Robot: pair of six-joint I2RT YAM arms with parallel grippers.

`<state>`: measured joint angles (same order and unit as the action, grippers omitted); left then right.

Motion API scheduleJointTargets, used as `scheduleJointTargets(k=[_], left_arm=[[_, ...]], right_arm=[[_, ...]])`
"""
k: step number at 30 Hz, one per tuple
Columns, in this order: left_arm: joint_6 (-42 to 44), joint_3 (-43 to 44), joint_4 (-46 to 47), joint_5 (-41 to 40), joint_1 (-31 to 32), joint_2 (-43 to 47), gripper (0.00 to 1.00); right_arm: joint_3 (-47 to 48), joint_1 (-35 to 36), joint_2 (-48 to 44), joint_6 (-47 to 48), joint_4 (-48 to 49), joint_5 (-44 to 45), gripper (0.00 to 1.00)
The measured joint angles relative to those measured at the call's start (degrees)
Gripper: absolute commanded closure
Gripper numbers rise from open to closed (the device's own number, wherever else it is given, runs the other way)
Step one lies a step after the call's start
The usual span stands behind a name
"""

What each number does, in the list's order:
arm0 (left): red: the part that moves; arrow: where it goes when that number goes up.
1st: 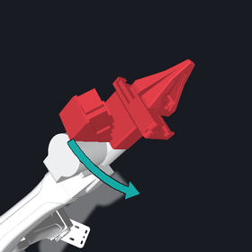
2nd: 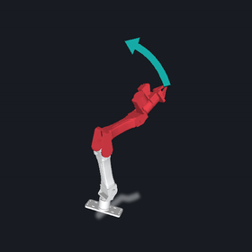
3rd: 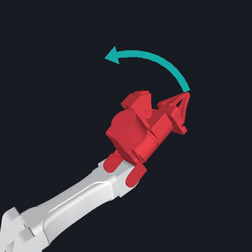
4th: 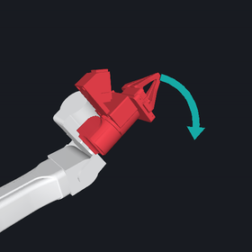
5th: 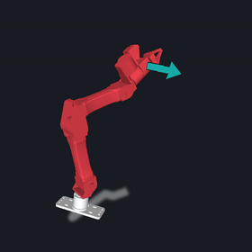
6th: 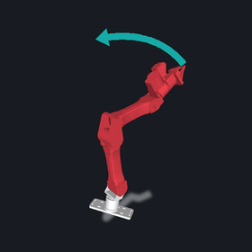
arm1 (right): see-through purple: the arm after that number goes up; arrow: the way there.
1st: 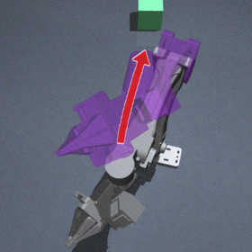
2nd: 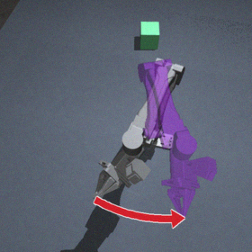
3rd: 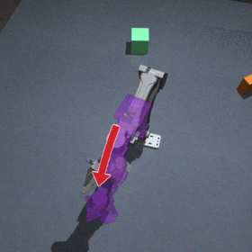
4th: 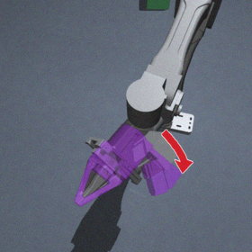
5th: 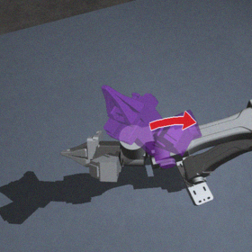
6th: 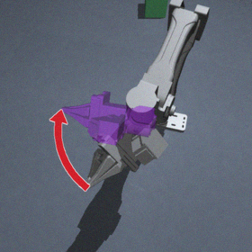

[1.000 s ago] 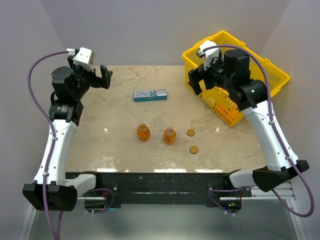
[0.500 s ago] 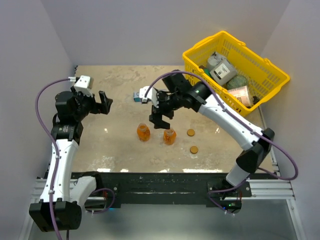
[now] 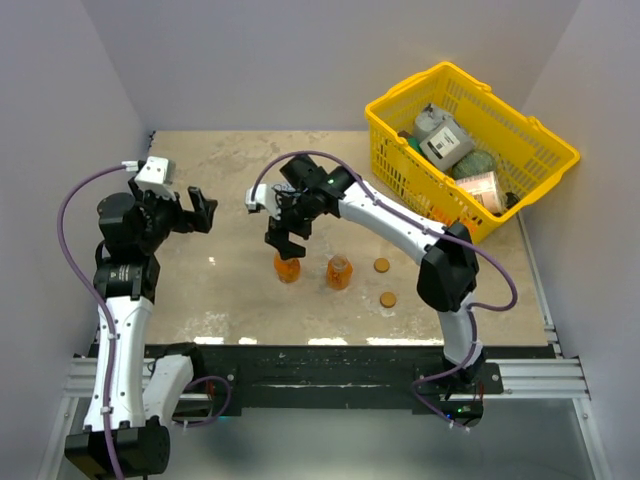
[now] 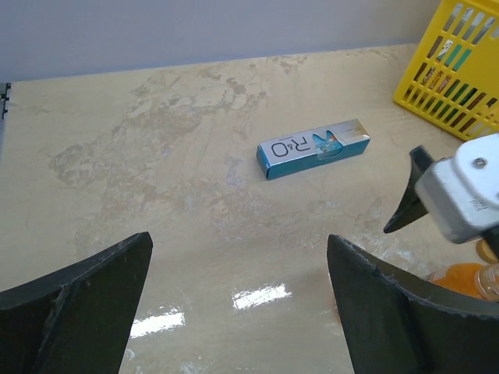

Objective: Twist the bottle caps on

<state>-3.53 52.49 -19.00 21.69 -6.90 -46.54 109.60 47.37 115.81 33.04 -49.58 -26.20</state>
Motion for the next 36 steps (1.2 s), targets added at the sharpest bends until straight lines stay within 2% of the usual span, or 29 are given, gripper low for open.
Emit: scheduleJointTargets(k=[10, 13, 17, 25, 31, 32, 36], left_arm=[[-0.4, -0.7, 0.0, -0.3, -0.7, 0.0, 0.00], [-0.4, -0.9, 0.0, -0.3, -1.0, 0.0, 0.00], [-0.6, -0.9, 0.1, -0.4, -1.0, 0.0, 0.00], [-1.4, -0.9, 0.1, -0.3, -1.1, -0.3, 0.00], [-1.5, -2.4, 1.0, 0.0, -1.2, -0.3, 0.00], [-1.5, -2.6, 1.1, 0.1, -1.2, -0.3, 0.00], [-1.4, -3.2, 1.5, 0.7, -1.3, -0.5, 0.00]], right_arm=[[0.7, 3.2, 3.8, 2.2, 0.0, 1.5, 0.08], [0.2, 3.5, 3.8, 2.2, 0.6, 3.1, 0.12], [0.0, 3.5, 3.8, 1.8, 1.5, 6.5, 0.25], [-0.1, 3.3, 3.8, 1.5, 2.4, 9.3, 0.34], [-0.6, 3.3, 3.8, 1.5, 2.4, 9.3, 0.50], [-0.6, 3.3, 3.8, 1.5, 2.4, 9.3, 0.59], [-0.7, 3.3, 3.8, 1.4, 2.5, 9.8, 0.76]])
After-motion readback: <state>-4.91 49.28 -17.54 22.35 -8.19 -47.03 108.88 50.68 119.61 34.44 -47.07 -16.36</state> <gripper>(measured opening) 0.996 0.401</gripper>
